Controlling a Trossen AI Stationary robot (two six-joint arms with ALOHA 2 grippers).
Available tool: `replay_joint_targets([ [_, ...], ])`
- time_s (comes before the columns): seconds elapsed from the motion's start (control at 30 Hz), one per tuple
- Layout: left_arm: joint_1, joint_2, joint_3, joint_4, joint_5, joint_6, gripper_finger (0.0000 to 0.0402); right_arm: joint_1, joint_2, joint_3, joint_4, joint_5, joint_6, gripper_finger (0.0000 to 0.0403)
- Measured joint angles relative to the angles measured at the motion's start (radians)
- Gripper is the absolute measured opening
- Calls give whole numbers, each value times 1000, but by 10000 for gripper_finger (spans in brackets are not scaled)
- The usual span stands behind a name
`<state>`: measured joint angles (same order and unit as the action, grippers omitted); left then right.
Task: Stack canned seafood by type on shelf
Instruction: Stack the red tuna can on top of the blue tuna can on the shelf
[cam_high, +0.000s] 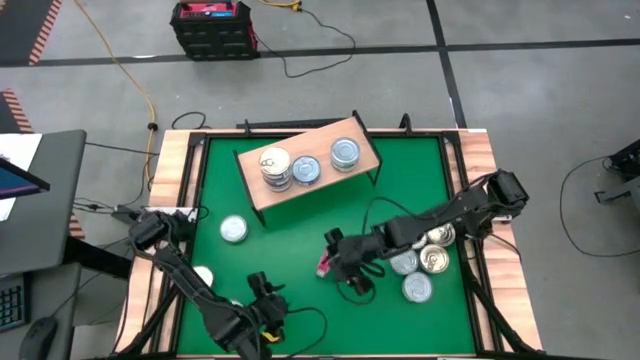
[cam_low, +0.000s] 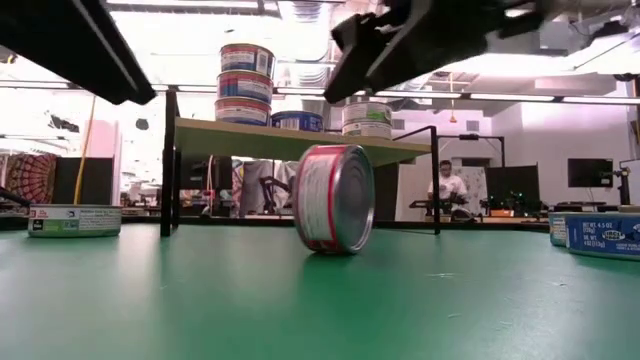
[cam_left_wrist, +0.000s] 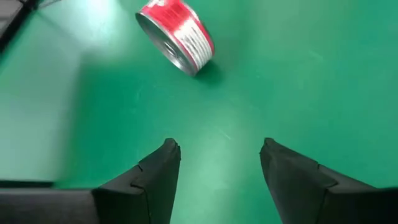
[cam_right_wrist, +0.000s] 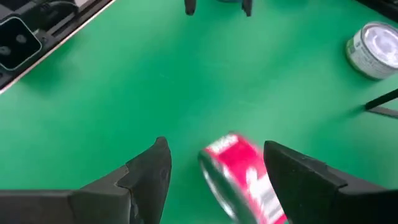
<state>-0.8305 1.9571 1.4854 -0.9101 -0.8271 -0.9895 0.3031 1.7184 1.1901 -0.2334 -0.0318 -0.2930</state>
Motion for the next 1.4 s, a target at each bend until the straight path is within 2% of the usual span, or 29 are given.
replay_joint_targets([
  [0.2,90,-67,-127,236,55,263,194,-111,3,74,-165,-106,-98,287],
  [0.4,208,-163,-323,602,233,601,191,-211,4,75,-258,-155,-200,287],
  [0.53,269,-270,-480,829,329,737,191,-247,4,75,-307,-155,-262,287],
  [0.77,326,-477,-744,1080,347,760,191,-253,4,75,-324,-103,-372,286],
  [0.9,336,-540,-840,1184,350,752,191,-255,4,75,-346,-56,-406,286],
  [1.07,336,-565,-868,1216,350,778,191,-259,4,75,-367,-22,-427,286],
  [1.4,337,-565,-865,1207,339,830,191,-264,122,99,-405,-14,-453,286],
])
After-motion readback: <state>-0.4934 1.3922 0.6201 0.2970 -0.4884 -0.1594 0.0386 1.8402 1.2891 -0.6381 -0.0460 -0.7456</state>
